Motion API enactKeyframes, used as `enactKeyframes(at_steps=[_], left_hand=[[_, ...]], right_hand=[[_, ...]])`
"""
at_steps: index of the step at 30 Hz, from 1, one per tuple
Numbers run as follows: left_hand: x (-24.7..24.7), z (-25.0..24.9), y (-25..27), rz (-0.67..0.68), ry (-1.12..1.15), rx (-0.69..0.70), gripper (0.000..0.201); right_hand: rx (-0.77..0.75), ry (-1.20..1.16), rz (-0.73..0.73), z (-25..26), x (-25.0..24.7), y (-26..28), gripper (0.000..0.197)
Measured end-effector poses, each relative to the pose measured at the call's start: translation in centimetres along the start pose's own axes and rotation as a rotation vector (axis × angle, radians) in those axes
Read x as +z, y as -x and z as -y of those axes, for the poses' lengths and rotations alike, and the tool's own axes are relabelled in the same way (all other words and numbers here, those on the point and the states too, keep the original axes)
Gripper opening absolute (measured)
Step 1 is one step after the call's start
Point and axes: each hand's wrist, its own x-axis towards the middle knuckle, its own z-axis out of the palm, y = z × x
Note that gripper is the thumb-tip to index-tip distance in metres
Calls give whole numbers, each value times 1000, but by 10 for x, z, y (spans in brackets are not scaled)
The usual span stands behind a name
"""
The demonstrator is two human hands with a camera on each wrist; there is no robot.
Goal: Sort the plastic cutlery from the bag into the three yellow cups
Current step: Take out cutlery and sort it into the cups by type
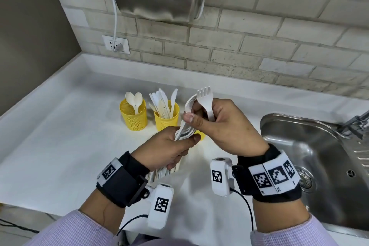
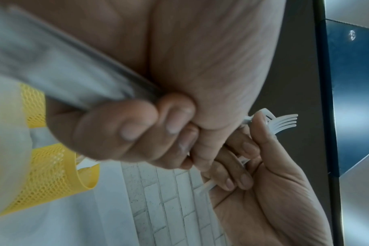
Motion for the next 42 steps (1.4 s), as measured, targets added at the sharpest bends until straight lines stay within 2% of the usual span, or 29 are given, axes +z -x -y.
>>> enactKeyframes(at_steps=[3,6,9,12,17,22,28,32,35,36,39,42], left_hand=[[1,0,-1,7,7,3,41],[2,2,-1,14,-5,4,41],[2,2,-1,3,1,-2,41],[2,1,-2,-62,21,12,37],[1,-10,-3,-264,163,108,37],[-4,-25,-5,-433,242,229,14],[-3,-24,-6,-454,185,283,15],[-3,-19,-7,-480,148,295,37],[-4,-20,-5,-465,144,284,20],[-3,-21,-3,-439,141,286,21],[-1,-22,-1,-385,117,308,35],[-2,-19,-2,-440,143,296,21]], right_hand=[[-16,-153,-95,6,0,-1,19],[15,-292,-279,8,-3,-7,24],[27,-421,-379,8,-11,-10,18],[43,-517,-344,9,-18,-6,16],[183,-362,-382,-6,-9,3,24],[293,-307,-238,-22,19,15,25],[398,-344,-211,-32,37,21,43],[420,-384,-163,-31,39,22,45],[466,-422,-92,-29,35,22,50],[474,-432,-61,-29,34,22,50],[444,-411,-11,-30,34,22,39],[404,-344,-146,-32,35,22,20]])
